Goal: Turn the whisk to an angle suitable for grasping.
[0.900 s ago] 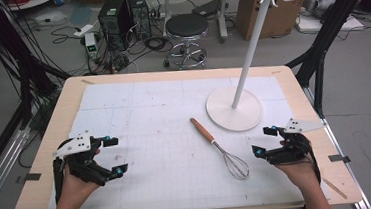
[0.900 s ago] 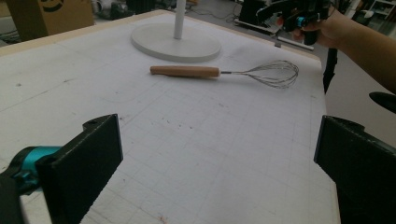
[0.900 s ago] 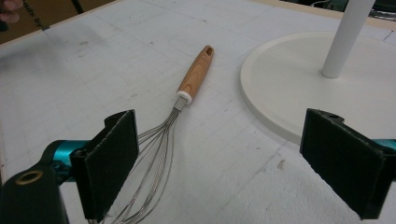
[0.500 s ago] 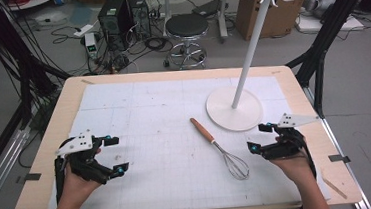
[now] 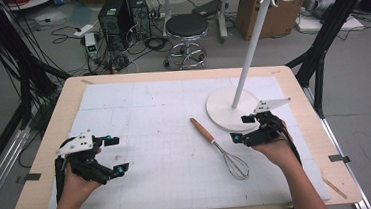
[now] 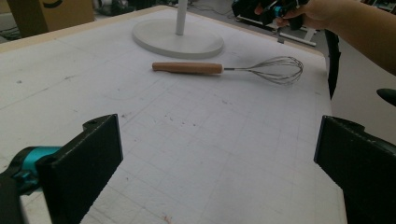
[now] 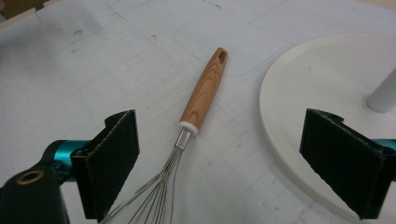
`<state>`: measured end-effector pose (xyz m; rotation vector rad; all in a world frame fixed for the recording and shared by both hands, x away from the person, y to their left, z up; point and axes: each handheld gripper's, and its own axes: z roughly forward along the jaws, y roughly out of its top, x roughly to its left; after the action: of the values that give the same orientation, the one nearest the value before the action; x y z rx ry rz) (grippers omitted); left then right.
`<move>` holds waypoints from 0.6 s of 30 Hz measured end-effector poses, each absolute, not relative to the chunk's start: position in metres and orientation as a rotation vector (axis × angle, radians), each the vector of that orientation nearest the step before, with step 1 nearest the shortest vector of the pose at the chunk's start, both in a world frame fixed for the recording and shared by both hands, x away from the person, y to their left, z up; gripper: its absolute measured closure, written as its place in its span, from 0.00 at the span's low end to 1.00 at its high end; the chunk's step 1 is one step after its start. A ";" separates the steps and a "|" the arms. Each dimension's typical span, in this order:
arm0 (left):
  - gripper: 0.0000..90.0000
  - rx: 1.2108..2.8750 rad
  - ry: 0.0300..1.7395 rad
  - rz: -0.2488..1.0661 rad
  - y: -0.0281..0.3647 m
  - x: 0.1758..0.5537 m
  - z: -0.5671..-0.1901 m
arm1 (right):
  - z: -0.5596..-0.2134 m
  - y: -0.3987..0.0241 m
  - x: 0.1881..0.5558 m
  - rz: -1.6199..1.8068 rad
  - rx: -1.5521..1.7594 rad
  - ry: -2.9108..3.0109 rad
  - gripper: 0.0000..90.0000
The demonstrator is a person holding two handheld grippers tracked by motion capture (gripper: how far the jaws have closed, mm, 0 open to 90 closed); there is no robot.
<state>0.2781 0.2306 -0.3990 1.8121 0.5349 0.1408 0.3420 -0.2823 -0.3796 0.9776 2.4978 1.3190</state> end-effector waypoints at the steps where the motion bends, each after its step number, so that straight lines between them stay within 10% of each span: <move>1: 0.02 1.813 0.536 0.141 0.230 0.278 -0.399 | -0.379 -0.279 0.345 1.310 0.978 2.507 0.12; 18: 0.02 1.815 0.533 0.138 0.232 0.280 -0.400 | -0.395 -0.220 0.388 1.059 0.987 2.735 0.24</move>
<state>0.2799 0.2317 -0.3996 1.8147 0.5333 0.1385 0.3880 -0.2204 -0.3954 0.9871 2.7348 1.0586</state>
